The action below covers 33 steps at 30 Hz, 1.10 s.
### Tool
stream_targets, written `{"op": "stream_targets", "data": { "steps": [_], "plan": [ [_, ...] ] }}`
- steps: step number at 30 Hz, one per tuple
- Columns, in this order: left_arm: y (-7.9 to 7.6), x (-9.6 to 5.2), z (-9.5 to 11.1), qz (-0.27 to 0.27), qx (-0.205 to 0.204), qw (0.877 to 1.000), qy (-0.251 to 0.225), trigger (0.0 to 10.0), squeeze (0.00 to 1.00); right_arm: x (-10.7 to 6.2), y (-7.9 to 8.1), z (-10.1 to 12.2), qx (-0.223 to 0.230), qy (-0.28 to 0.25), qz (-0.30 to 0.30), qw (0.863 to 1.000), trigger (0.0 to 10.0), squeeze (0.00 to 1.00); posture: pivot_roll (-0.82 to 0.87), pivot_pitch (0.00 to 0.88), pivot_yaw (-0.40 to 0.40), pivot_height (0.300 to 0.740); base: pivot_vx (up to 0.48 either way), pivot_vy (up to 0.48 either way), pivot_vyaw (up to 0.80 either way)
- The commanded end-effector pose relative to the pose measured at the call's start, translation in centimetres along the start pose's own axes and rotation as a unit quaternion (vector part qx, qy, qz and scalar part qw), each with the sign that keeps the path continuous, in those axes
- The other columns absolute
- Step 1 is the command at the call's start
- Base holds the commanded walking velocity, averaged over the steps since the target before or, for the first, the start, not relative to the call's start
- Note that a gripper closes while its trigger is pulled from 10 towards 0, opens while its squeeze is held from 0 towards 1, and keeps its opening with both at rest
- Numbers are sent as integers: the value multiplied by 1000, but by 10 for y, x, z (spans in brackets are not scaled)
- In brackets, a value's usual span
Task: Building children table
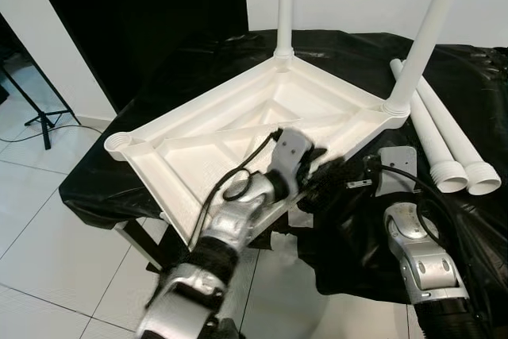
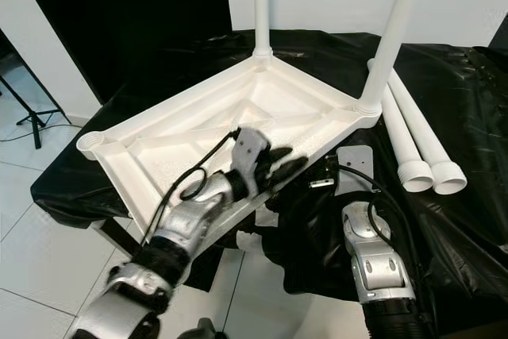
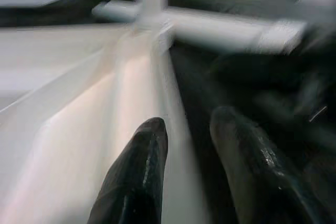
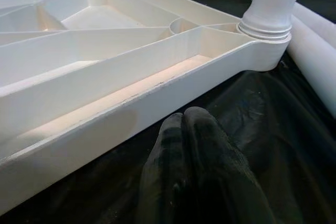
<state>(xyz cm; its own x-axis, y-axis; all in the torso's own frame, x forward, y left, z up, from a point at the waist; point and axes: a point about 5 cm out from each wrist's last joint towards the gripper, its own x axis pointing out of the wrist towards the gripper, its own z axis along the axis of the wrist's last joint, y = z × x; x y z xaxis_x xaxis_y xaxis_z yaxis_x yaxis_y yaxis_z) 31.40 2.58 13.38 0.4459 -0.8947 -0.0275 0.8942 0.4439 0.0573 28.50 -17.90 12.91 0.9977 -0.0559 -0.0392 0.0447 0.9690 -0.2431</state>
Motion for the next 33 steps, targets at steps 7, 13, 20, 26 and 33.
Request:
{"op": "stream_targets", "data": {
  "steps": [7,13,20,26,33],
  "plan": [
    [18,-16,-3,49,29,996,63,10000,0,1,8,2,3,3,15,1000,10000,0,165,0,16,740,0,0,0],
    [25,-18,-3,64,39,994,84,10000,129,3,9,5,5,0,18,1000,10000,0,159,0,18,740,0,0,0],
    [22,-20,-1,47,62,991,111,10000,1000,0,7,3,5,1,13,1000,10000,0,151,0,20,740,0,0,0],
    [16,-25,0,6,58,990,130,10000,0,1,6,3,5,3,11,1000,10000,0,151,0,22,740,0,0,0],
    [8,-29,-19,-34,70,976,206,10000,0,3,5,5,6,1,8,1000,10000,0,148,0,25,740,0,0,0]
  ]
}}
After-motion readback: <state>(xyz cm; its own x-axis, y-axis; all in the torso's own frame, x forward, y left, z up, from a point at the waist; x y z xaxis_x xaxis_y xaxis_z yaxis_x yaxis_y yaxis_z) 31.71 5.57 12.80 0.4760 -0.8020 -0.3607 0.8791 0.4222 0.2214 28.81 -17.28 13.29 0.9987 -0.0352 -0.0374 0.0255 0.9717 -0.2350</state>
